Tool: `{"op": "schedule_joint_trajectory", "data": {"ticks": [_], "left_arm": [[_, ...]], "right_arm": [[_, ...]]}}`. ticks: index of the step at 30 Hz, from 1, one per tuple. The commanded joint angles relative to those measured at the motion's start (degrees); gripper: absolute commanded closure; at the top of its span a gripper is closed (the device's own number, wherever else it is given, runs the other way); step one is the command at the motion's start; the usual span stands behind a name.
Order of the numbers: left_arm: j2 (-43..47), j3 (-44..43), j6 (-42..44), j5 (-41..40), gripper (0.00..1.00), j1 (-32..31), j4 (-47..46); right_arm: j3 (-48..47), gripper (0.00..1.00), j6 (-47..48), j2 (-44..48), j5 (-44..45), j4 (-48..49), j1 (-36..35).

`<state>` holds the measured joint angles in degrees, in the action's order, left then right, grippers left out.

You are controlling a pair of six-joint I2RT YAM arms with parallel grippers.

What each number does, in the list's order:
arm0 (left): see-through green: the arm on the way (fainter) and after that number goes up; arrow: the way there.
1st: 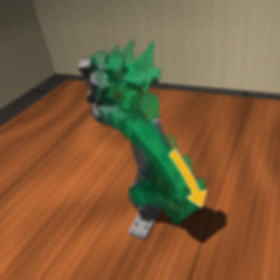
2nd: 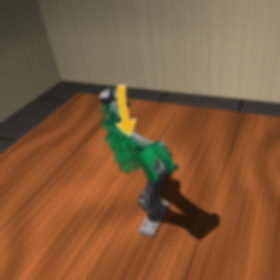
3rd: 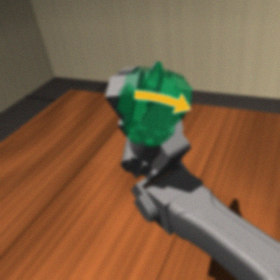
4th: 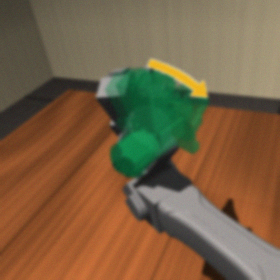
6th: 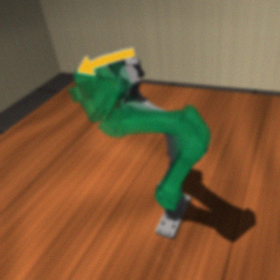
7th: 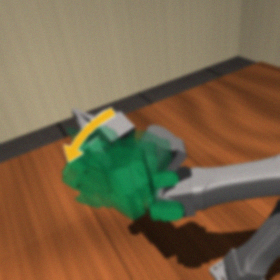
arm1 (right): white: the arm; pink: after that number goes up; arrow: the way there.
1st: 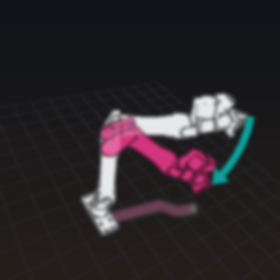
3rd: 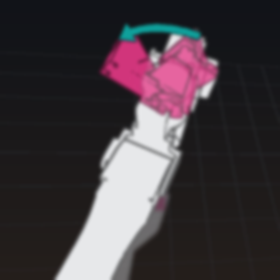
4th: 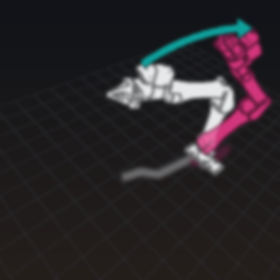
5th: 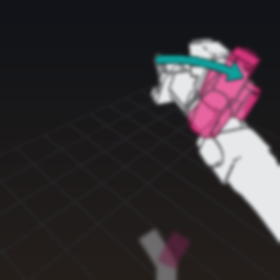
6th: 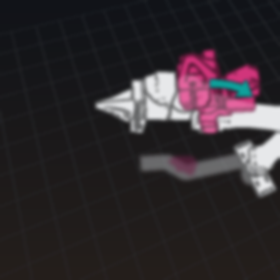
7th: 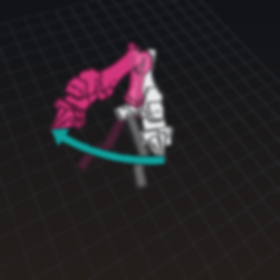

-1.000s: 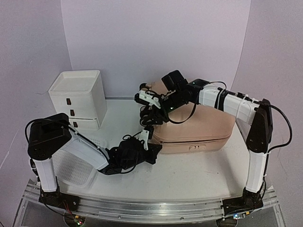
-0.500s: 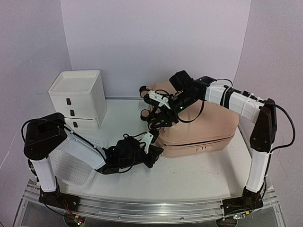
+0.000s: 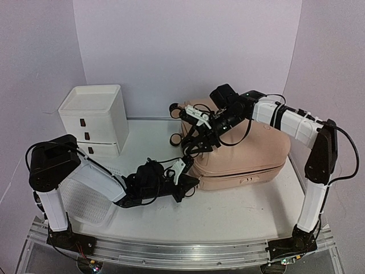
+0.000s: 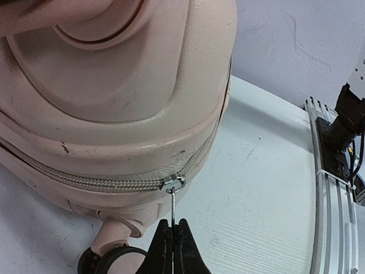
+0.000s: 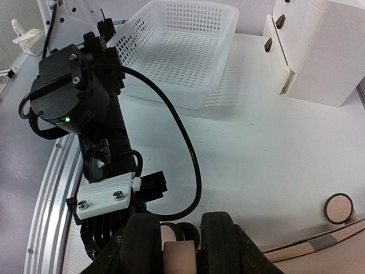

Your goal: Open, take out, and arrange the luggage

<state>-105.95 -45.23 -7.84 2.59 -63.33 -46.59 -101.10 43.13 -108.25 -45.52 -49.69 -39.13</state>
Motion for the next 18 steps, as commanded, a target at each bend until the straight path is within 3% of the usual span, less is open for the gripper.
{"op": "schedule_joint_trajectory", "data": {"ticks": [1, 8, 18], "left_arm": [[-1.6, 1.8, -4.6, -5.5, 1.0, 6.3, -3.5], [-6.7, 3.0, -9.4, -0.7, 1.0, 7.6, -13.7], [-9.8, 1.0, -13.9, 0.1, 1.0, 10.7, -14.4]], "right_arm": [[-3.6, 1.0, -9.8, 1.2, -2.5, -19.9, 7.9], [-1.9, 1.0, -9.7, 1.6, -4.4, -20.1, 8.7], [3.6, 1.0, -1.0, 5.1, -8.3, -21.7, 8.7]]}}
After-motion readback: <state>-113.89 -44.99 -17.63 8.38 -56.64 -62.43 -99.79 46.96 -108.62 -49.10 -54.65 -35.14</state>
